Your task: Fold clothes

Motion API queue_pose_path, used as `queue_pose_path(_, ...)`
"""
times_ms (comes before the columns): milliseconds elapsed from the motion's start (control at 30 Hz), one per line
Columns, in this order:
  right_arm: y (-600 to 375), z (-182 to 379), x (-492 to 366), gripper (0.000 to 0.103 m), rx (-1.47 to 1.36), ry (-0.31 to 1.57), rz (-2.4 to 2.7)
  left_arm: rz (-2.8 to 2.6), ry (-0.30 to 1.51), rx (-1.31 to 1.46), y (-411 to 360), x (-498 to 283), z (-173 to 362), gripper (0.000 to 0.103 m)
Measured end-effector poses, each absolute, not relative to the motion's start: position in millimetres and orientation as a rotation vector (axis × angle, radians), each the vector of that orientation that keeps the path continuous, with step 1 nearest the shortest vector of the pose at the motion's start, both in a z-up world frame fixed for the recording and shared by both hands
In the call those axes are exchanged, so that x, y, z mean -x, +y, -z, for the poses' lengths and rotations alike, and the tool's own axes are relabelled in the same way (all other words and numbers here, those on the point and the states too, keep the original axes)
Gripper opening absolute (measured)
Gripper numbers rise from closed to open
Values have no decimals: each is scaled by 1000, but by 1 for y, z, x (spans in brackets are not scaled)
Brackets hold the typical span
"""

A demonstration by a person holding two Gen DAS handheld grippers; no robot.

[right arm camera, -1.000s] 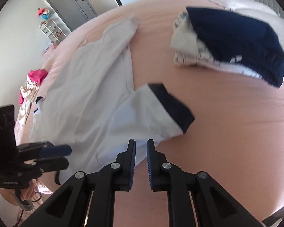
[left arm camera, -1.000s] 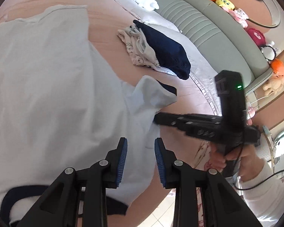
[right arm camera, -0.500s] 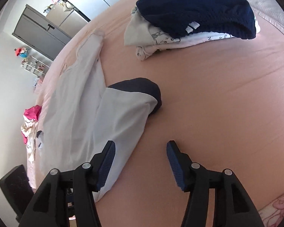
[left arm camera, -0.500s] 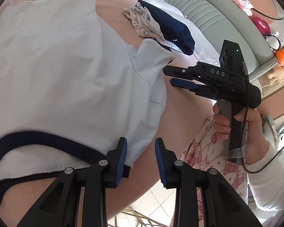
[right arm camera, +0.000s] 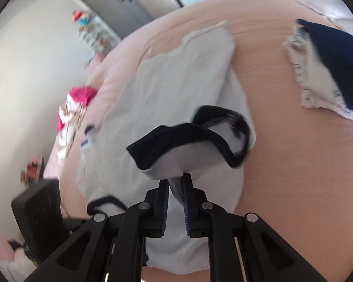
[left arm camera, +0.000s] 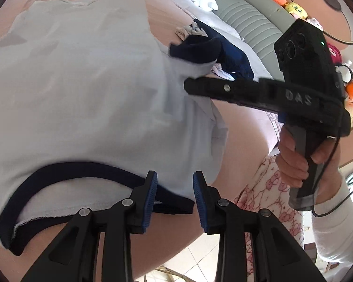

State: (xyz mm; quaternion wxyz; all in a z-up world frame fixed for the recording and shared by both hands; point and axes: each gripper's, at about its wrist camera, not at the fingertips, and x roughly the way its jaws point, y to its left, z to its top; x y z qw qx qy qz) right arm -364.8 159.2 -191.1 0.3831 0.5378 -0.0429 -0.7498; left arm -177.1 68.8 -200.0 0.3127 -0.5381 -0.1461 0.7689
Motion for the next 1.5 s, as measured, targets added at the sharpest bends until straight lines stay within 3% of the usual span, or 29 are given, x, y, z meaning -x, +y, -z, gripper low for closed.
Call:
queue_pose_path(67,154,190,357,34,-1357,-93,1844,-2035,-395,1415,66,176,200,33)
queue_pose_path(100,165,187,353,37,-1337,-135,1856,-2038,-400,1412,65,176,200,33)
queue_pose_path(200,202,180,345,38,-1271,-286,1932,-2047,-412,1363,65,177,197,34)
queue_pose_path(267,226,181,345,39,-1264,-289,2104,-2066,-421,1323,68,182,192,34)
queue_pose_path(433,218,228,337,39,-1396,126,2184,-2131,-338,1170,95,204,174,34)
queue_pose_path(533,212,237,322,39,-1399,360,2220,-2244,-40,1296,120,225,185,34)
queue_pose_path(567,217,235,323,39,-1424,362,2251,-2293,79,1386,123,233,191,33)
queue_pose_path(667,232,226,322,39,-1454,363,2382,-2313,1,1372,115,235,184,33)
queue_pose_path(733,235,216,316,39,-1354,179,2357,-2297,-20,1269,121,227,173,34)
queue_pose_path(800,227,215,312,42,-1302,83,2284,-2270,88,1258,138,226,178,34)
queue_pose_path(867,205,238,317,44,-1389,182,2209,-2263,168,1394,140,232,198,33)
queue_pose_path(967,207,246,313,44,-1400,327,2190,-2298,138,1415,112,226,198,34)
queue_pose_path(1000,212,244,310,48,-1385,369,2193,-2333,192,1426,104,223,197,34)
queue_pose_path(1033,218,241,308,60,-1381,405,2207,-2350,203,1423,96,223,196,34)
queue_pose_path(1100,228,232,310,62,-1373,390,2241,-2333,78,1373,87,227,189,34)
queue_pose_path(1200,228,213,321,63,-1293,182,2254,-2303,-54,1249,98,238,176,34)
queue_pose_path(1300,210,213,350,64,-1263,25,2313,-2301,-24,1235,119,260,178,34)
queue_pose_path(1400,187,239,384,64,-1427,181,2308,-2316,121,1401,125,285,196,34)
queue_pose_path(1500,189,245,380,65,-1424,358,2274,-2319,38,1389,108,281,187,34)
